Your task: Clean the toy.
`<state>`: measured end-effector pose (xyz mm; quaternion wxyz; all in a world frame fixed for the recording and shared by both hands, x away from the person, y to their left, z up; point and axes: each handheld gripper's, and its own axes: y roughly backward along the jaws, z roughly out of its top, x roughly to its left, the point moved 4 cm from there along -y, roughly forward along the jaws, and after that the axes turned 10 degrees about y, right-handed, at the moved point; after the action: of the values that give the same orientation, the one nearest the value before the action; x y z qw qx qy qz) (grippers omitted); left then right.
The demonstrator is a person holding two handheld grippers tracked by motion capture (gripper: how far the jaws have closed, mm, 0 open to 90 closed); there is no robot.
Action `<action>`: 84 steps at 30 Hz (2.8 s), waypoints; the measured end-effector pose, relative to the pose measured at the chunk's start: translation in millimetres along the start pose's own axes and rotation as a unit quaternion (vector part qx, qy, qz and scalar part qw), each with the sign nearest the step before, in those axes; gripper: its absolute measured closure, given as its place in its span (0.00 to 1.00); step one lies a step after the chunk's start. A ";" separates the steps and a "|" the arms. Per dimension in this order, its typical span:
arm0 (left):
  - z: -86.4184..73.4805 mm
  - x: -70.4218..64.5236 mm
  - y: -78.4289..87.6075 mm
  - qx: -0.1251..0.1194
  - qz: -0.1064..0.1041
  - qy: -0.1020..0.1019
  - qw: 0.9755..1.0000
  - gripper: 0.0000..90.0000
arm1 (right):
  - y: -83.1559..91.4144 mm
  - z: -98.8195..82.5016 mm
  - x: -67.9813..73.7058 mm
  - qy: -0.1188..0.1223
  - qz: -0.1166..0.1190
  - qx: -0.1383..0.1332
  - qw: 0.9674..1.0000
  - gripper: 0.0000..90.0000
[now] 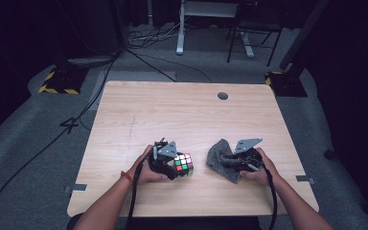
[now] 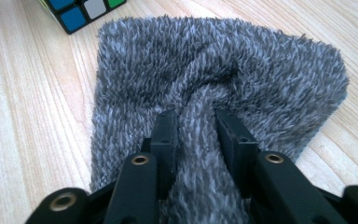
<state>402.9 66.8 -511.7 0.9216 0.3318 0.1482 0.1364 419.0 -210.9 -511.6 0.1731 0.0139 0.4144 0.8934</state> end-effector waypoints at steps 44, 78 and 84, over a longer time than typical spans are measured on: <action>-33.4 0.1 79.7 0.024 0.139 0.013 0.990 0.18 | 46.9 6.2 6.5 0.011 -0.055 -0.016 0.998 0.25; -105.4 17.8 115.5 0.010 0.165 0.119 0.979 0.18 | 89.7 -111.8 2.3 -0.092 -0.126 0.013 0.988 0.25; -116.0 21.2 116.8 0.012 0.178 0.141 0.974 0.19 | 96.1 -127.7 1.1 -0.130 -0.141 -0.004 0.981 0.25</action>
<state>362.3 227.2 -524.8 0.8479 0.3417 0.2169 0.3423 367.8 -361.8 -523.9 0.3498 0.0710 0.3822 0.8523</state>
